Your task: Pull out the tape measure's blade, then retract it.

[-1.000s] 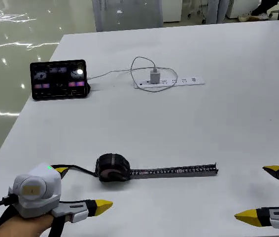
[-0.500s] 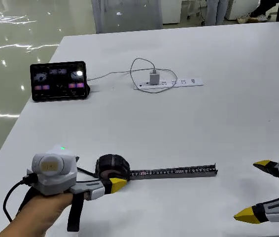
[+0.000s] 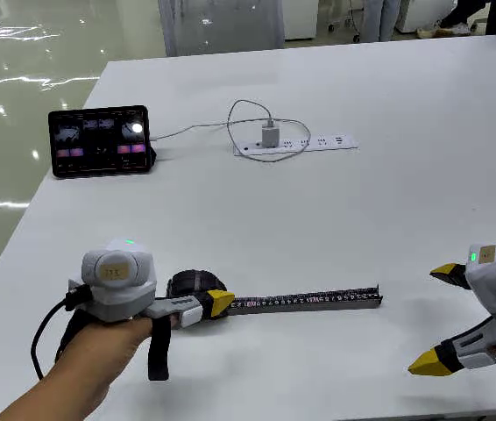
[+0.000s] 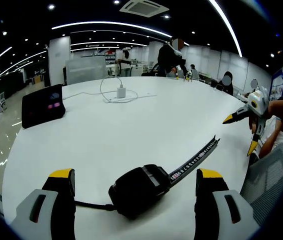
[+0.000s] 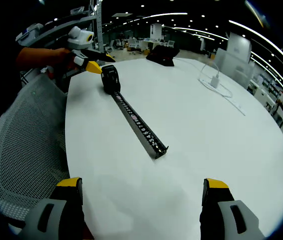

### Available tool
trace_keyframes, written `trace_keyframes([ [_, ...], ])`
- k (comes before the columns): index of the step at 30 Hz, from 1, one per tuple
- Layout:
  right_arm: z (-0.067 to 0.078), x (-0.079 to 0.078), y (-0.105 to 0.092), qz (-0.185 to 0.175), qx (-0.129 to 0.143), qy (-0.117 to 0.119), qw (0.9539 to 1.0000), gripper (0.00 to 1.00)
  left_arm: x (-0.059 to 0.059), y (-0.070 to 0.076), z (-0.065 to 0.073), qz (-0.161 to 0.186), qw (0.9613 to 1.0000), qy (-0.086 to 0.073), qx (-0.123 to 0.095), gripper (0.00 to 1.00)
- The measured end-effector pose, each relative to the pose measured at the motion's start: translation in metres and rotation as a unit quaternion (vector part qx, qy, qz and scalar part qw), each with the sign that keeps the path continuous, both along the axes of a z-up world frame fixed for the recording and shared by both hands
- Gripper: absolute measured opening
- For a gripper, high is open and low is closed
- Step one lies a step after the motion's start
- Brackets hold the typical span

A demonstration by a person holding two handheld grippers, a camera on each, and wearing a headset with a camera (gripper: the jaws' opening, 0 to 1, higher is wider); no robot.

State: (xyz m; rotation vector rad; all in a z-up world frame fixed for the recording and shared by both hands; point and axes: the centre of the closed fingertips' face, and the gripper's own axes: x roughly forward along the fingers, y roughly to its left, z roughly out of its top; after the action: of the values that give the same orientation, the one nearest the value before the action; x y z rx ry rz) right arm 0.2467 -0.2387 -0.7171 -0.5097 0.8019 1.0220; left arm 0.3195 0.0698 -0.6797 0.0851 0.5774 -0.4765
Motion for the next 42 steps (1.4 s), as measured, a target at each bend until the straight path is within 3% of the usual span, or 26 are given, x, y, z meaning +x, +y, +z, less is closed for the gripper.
trace_keyframes([
  [7,0.000,0.014,0.001,0.032,-0.014,-0.001,0.9994,0.99,0.008,-0.006,-0.005,0.034,0.9994,-0.008,-0.007,0.99],
  [10,-0.003,0.018,0.002,0.047,-0.032,0.012,0.9983,0.99,0.011,-0.007,-0.012,0.051,0.9986,-0.005,-0.011,0.99],
  [13,-0.002,0.024,0.005,0.059,-0.036,0.012,0.9975,0.99,0.010,-0.007,-0.016,0.064,0.9979,-0.006,-0.008,0.99],
  [20,-0.004,0.030,0.014,0.113,-0.056,0.005,0.9920,0.99,0.008,-0.013,-0.021,0.072,0.9973,-0.009,-0.011,0.99],
  [27,-0.006,0.034,0.022,0.142,-0.072,0.006,0.9872,0.99,0.010,-0.012,-0.021,0.095,0.9949,-0.033,0.009,0.99],
  [31,-0.006,0.035,0.024,0.149,-0.076,0.002,0.9860,0.99,0.010,-0.011,-0.017,0.104,0.9936,-0.044,0.007,0.99],
  [35,-0.008,0.036,0.025,0.154,-0.081,0.000,0.9848,0.99,0.010,-0.010,-0.018,0.115,0.9924,-0.044,0.000,0.99],
  [37,-0.010,0.038,0.026,0.154,-0.079,0.001,0.9848,0.99,0.010,-0.006,-0.017,0.131,0.9899,-0.055,-0.004,0.99],
  [39,-0.011,0.040,0.028,0.159,-0.082,0.000,0.9838,0.99,0.012,-0.001,-0.013,0.151,0.9853,-0.080,-0.007,0.99],
  [42,-0.013,0.044,0.029,0.167,-0.084,0.000,0.9825,0.99,0.012,0.002,-0.016,0.163,0.9825,-0.091,0.006,0.99],
])
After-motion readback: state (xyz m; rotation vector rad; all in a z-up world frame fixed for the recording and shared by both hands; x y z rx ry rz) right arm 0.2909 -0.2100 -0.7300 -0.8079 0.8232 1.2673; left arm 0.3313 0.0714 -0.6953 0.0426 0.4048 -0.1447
